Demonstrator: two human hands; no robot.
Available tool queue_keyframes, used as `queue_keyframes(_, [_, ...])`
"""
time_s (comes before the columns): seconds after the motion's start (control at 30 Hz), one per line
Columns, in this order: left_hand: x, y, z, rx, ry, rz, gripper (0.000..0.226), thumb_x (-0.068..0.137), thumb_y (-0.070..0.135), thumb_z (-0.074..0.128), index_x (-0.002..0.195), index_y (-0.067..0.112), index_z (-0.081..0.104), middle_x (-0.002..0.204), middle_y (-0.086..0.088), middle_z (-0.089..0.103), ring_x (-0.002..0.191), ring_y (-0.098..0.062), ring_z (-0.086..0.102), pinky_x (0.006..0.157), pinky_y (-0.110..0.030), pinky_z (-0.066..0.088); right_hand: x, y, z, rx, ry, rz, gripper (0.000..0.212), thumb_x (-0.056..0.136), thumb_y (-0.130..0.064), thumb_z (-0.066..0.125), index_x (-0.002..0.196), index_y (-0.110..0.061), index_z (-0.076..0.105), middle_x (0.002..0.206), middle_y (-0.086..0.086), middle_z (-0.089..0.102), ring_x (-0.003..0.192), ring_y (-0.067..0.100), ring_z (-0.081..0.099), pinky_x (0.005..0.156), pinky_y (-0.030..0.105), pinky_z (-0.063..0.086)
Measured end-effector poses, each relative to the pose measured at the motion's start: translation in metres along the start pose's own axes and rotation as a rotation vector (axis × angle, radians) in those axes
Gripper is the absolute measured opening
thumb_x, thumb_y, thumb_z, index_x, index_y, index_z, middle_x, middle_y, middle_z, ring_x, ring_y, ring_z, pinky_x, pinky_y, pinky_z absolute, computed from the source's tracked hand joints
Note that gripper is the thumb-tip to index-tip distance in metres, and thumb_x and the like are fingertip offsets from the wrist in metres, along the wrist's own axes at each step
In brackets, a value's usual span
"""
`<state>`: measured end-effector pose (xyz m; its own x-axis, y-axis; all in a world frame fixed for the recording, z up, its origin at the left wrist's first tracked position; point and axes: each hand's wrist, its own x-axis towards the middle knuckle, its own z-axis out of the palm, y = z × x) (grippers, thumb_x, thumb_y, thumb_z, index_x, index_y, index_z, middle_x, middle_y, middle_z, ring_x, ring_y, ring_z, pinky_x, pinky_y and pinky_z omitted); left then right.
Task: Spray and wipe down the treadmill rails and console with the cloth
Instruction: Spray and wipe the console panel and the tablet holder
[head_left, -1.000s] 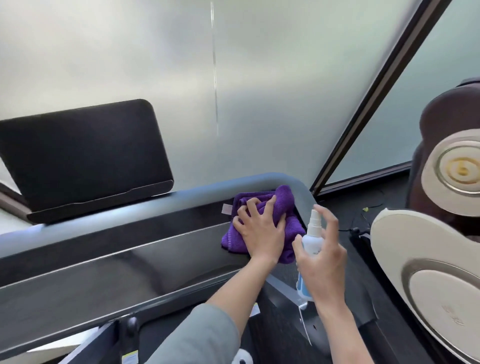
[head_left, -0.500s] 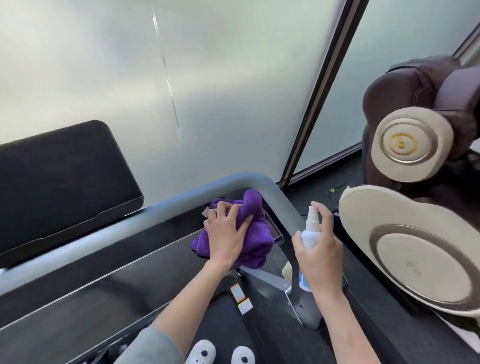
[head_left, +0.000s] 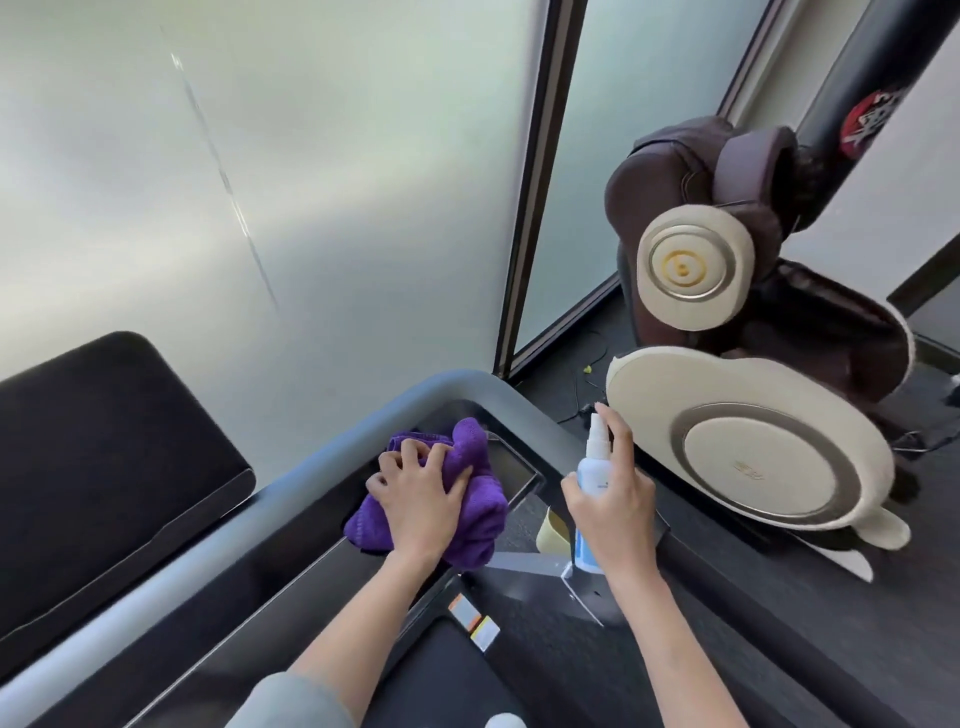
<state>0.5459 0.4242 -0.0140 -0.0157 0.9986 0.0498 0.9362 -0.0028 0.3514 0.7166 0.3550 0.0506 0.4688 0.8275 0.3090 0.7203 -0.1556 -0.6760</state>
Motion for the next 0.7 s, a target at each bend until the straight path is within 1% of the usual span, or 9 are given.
queue_keyframes(0.1, [0.001, -0.001, 0.003, -0.003, 0.014, 0.007, 0.038, 0.091, 0.057, 0.047, 0.118, 0.032, 0.058, 0.123, -0.002, 0.049, 0.11, -0.028, 0.039, 0.091, -0.044, 0.03, 0.002, 0.002, 0.0, 0.023, -0.022, 0.025, 0.073, 0.076, 0.004, 0.066, 0.14, -0.021, 0.045, 0.109, 0.012, 0.07, 0.071, 0.036, 0.061, 0.061, 0.033, 0.04])
queue_keyframes(0.17, [0.0, -0.001, 0.005, 0.006, 0.021, 0.011, 0.038, 0.092, 0.057, 0.047, 0.117, 0.032, 0.058, 0.122, -0.003, 0.049, 0.11, -0.028, 0.039, 0.092, -0.045, 0.028, 0.004, 0.002, 0.003, 0.01, -0.041, 0.051, 0.072, 0.077, 0.001, 0.065, 0.141, -0.023, 0.044, 0.107, 0.013, 0.07, 0.076, 0.04, 0.064, 0.065, 0.04, 0.047])
queue_keyframes(0.27, [0.0, 0.001, 0.007, 0.004, 0.032, 0.004, 0.037, 0.092, 0.056, 0.047, 0.117, 0.032, 0.058, 0.121, -0.003, 0.048, 0.111, -0.028, 0.038, 0.092, -0.044, 0.026, 0.007, 0.002, 0.008, -0.072, -0.058, 0.076, 0.067, 0.082, -0.009, 0.068, 0.142, -0.027, 0.043, 0.103, 0.013, 0.071, 0.084, 0.042, 0.063, 0.065, 0.042, 0.044])
queue_keyframes(0.33, [0.0, 0.001, 0.008, 0.01, 0.03, 0.006, 0.037, 0.092, 0.056, 0.046, 0.118, 0.032, 0.058, 0.121, -0.003, 0.048, 0.111, -0.028, 0.038, 0.093, -0.044, 0.026, 0.009, 0.002, 0.01, -0.093, -0.08, 0.095, 0.064, 0.084, -0.011, 0.066, 0.142, -0.028, 0.043, 0.096, 0.013, 0.07, 0.082, 0.042, 0.062, 0.061, 0.04, 0.04])
queue_keyframes(0.43, [0.0, 0.0, 0.009, 0.008, 0.036, 0.014, 0.037, 0.092, 0.056, 0.046, 0.118, 0.032, 0.058, 0.12, -0.002, 0.048, 0.111, -0.027, 0.038, 0.093, -0.044, 0.026, 0.01, 0.004, 0.014, -0.072, -0.071, 0.109, 0.063, 0.081, -0.001, 0.062, 0.138, -0.024, 0.046, 0.083, 0.015, 0.066, 0.068, 0.039, 0.054, 0.057, 0.039, 0.034])
queue_keyframes(0.47, [0.0, 0.001, 0.009, 0.004, 0.039, 0.013, 0.037, 0.092, 0.055, 0.047, 0.118, 0.032, 0.058, 0.12, -0.003, 0.048, 0.111, -0.028, 0.039, 0.094, -0.045, 0.027, 0.01, 0.004, 0.015, -0.075, -0.073, 0.108, 0.063, 0.08, 0.001, 0.062, 0.137, -0.022, 0.047, 0.081, 0.015, 0.065, 0.065, 0.037, 0.051, 0.057, 0.04, 0.035])
queue_keyframes(0.57, [0.0, 0.001, 0.009, -0.007, 0.046, 0.019, 0.037, 0.092, 0.054, 0.048, 0.118, 0.03, 0.059, 0.12, -0.004, 0.049, 0.112, -0.029, 0.039, 0.094, -0.045, 0.027, 0.008, 0.005, 0.015, -0.082, -0.081, 0.104, 0.063, 0.08, 0.002, 0.062, 0.137, -0.02, 0.047, 0.077, 0.016, 0.063, 0.065, 0.037, 0.052, 0.059, 0.044, 0.042])
queue_keyframes(0.63, [0.0, 0.0, 0.01, -0.004, 0.047, 0.017, 0.037, 0.092, 0.055, 0.048, 0.118, 0.031, 0.058, 0.12, -0.003, 0.048, 0.112, -0.028, 0.039, 0.094, -0.045, 0.026, 0.006, 0.007, 0.014, -0.094, -0.092, 0.097, 0.065, 0.08, 0.001, 0.062, 0.139, -0.022, 0.045, 0.075, 0.013, 0.061, 0.064, 0.033, 0.048, 0.058, 0.042, 0.041])
queue_keyframes(0.7, [0.0, -0.001, 0.011, -0.011, 0.049, 0.017, 0.037, 0.092, 0.054, 0.049, 0.118, 0.03, 0.059, 0.12, -0.003, 0.049, 0.112, -0.028, 0.039, 0.094, -0.046, 0.026, 0.002, 0.011, 0.01, -0.113, -0.12, 0.107, 0.067, 0.081, -0.002, 0.063, 0.14, -0.026, 0.043, 0.076, 0.009, 0.058, 0.067, 0.033, 0.051, 0.057, 0.039, 0.037])
